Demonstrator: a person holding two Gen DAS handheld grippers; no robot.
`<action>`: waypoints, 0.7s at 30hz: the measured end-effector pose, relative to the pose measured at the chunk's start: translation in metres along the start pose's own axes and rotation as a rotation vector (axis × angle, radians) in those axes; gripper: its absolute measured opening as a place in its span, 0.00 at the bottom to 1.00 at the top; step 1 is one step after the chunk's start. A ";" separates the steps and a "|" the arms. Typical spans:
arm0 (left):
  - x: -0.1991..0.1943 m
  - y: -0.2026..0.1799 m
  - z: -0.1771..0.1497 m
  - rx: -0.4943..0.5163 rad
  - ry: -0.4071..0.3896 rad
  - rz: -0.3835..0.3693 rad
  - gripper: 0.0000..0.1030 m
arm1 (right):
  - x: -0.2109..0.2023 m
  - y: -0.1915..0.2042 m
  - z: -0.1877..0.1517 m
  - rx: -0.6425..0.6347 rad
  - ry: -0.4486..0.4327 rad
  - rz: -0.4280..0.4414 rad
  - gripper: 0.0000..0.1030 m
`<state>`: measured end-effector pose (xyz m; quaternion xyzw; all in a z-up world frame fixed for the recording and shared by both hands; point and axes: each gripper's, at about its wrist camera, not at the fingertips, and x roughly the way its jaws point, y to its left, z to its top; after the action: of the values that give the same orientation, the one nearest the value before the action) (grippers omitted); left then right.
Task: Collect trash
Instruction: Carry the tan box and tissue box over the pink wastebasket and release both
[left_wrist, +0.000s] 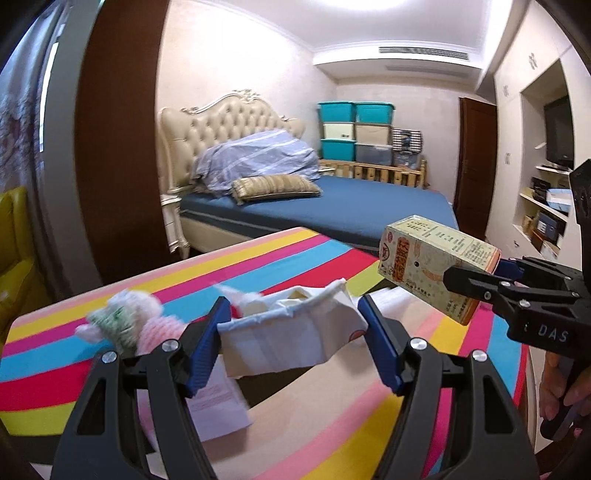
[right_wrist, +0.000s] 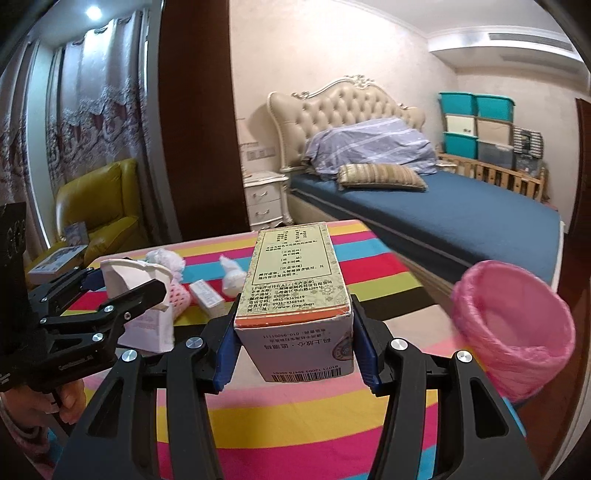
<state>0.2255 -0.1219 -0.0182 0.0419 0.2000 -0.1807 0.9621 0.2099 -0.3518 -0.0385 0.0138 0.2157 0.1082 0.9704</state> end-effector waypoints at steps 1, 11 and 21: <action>0.003 -0.005 0.002 0.009 -0.003 -0.010 0.67 | -0.003 -0.005 0.000 0.005 -0.005 -0.015 0.50; 0.041 -0.059 0.024 0.076 0.001 -0.143 0.67 | -0.028 -0.073 -0.008 0.128 -0.046 -0.145 0.50; 0.102 -0.122 0.048 0.117 0.023 -0.289 0.67 | -0.044 -0.144 -0.012 0.198 -0.080 -0.285 0.50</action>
<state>0.2862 -0.2769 -0.0158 0.0710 0.2041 -0.3283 0.9195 0.1948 -0.5023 -0.0418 0.0828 0.1862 -0.0530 0.9776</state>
